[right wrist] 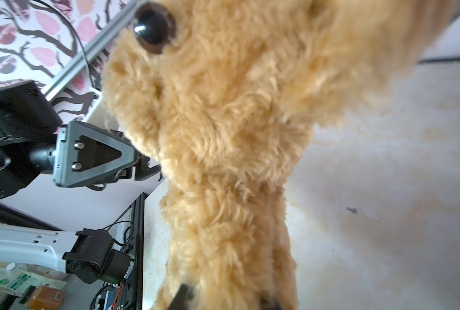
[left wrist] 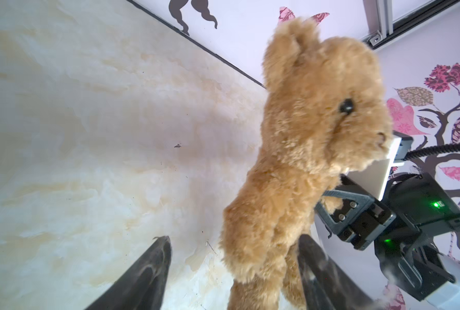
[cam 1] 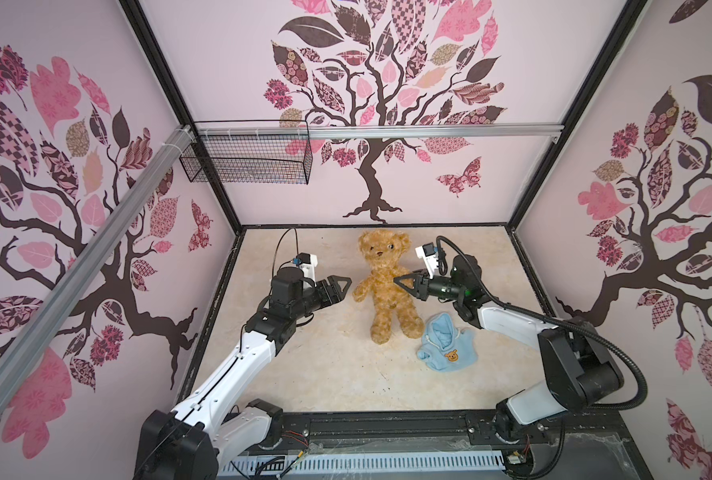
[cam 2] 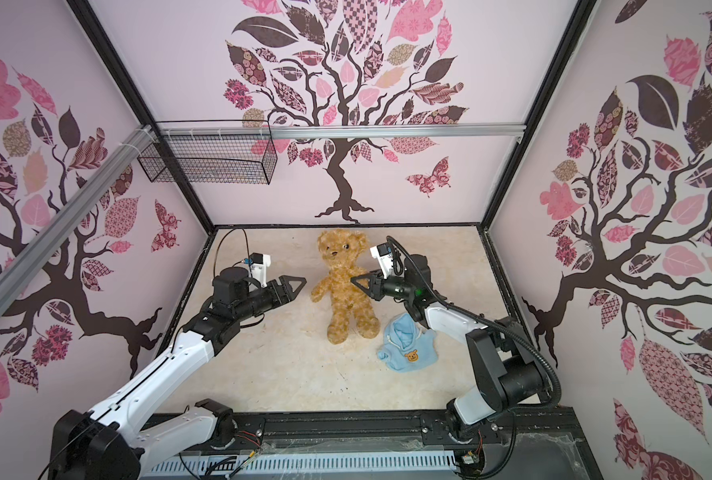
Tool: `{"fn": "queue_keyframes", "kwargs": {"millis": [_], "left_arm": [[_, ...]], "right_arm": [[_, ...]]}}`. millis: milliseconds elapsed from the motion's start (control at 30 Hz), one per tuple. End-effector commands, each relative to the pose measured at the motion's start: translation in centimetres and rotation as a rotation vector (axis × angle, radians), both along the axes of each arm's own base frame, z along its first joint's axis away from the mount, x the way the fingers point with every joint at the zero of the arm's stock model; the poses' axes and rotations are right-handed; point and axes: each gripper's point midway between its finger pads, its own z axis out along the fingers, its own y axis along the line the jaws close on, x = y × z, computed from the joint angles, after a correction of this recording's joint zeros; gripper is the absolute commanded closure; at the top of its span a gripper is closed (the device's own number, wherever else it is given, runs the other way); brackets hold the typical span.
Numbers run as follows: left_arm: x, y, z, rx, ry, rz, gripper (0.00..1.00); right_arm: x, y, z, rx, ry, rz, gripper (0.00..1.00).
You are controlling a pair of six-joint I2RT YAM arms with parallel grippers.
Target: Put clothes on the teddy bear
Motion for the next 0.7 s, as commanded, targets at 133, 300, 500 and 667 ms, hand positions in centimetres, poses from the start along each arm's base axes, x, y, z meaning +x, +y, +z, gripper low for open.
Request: {"fn": "queue_keyframes", "kwargs": {"millis": [133,300,500,667], "left_arm": [[-1.6,0.5,-0.5,0.036,0.010,-0.026,0.19],[-1.5,-0.2,-0.9,0.037,0.021,-0.070,0.18],[-1.7,-1.2,-2.3,0.037,0.069,-0.130,0.15],[-1.8,-1.8,-3.0,0.038,0.086,-0.165,0.13]], "right_arm": [[-2.4,-0.9,5.7,0.078,-0.239,0.054,0.83],[0.3,-2.2,3.2,0.078,-0.103,-0.029,0.83],[6.4,-6.2,-4.6,0.009,0.319,-0.188,0.85],[9.2,-10.5,-9.3,0.030,0.549,-0.257,0.84]]}}
